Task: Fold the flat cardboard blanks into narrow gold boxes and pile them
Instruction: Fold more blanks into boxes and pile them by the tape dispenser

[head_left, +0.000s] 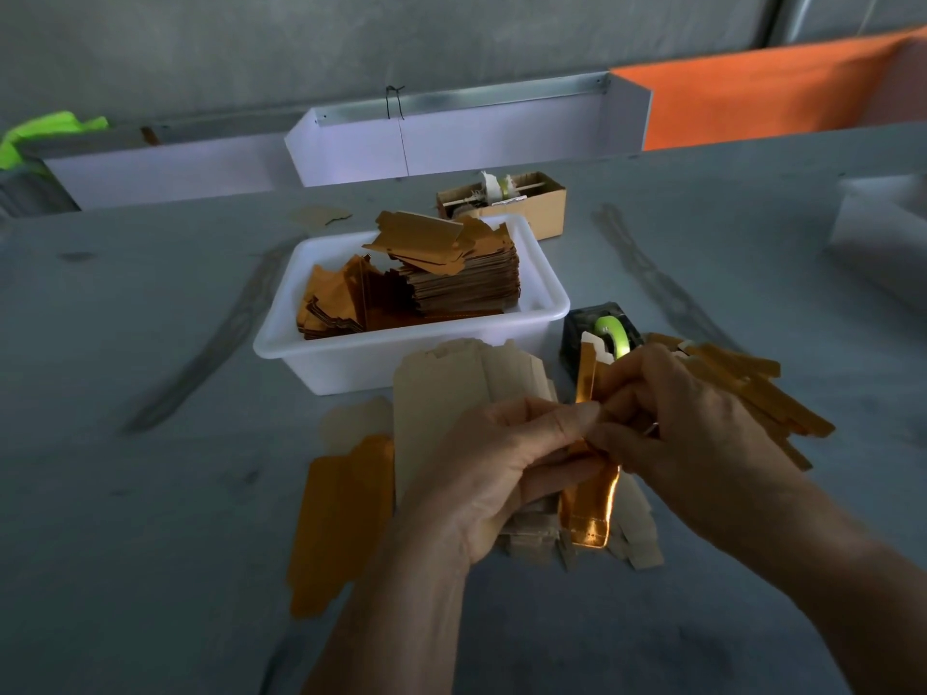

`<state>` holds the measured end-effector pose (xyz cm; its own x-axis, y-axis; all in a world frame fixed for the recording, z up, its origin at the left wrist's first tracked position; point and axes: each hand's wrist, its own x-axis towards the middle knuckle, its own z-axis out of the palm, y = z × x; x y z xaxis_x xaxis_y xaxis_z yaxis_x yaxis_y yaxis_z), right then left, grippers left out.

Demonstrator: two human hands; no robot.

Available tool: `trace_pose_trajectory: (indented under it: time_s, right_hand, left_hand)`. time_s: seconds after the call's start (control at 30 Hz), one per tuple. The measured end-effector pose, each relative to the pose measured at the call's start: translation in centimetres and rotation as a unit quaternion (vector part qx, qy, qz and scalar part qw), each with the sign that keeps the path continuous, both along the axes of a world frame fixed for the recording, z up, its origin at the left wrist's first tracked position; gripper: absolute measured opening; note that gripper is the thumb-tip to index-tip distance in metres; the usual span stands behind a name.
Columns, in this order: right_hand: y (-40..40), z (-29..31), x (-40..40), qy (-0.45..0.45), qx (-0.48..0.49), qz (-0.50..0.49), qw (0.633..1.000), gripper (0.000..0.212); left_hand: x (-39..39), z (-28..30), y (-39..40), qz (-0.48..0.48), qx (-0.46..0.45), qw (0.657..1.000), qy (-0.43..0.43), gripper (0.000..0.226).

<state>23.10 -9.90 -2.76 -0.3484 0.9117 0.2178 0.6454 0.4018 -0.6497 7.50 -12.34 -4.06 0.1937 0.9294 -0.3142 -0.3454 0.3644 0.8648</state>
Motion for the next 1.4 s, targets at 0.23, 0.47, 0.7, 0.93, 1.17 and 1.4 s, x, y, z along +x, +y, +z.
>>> trace_pose_trajectory:
  time_s: [0.23,0.47,0.7,0.93,1.17,1.4]
  right_hand:
    - [-0.4,0.1,-0.2,-0.032,-0.005,-0.029,0.999,0.025]
    - [-1.7,0.3,-1.7,-0.188,0.069,-0.116,0.973,0.034]
    - [-0.6,-1.0,-0.2,0.024,-0.028,-0.1,0.994,0.024]
    - [-1.0,-2.3,-1.3,0.225,-0.111,-0.092,0.964,0.02]
    - [0.6,-2.1,1.3,0.32,-0.141,-0.163,0.922,0.025]
    - [5.7,-4.7,8.2,-0.057,0.044,-0.315,0.946,0.026]
  left_hand:
    - [0.9,-0.4,0.0,0.062,0.012,0.996,0.055,0.009]
    - [0.8,-0.6,-0.2,0.063,0.018,0.996,0.058,0.005]
    - [0.5,-0.4,-0.2,0.081,0.009,0.996,0.025,0.005]
    - [0.8,0.3,-0.2,0.098,0.002,0.995,0.025,0.008]
    - [0.6,1.8,-0.7,0.082,0.077,0.977,0.18,0.02]
    - [-5.9,0.7,-1.2,0.221,0.038,0.768,0.6,0.037]
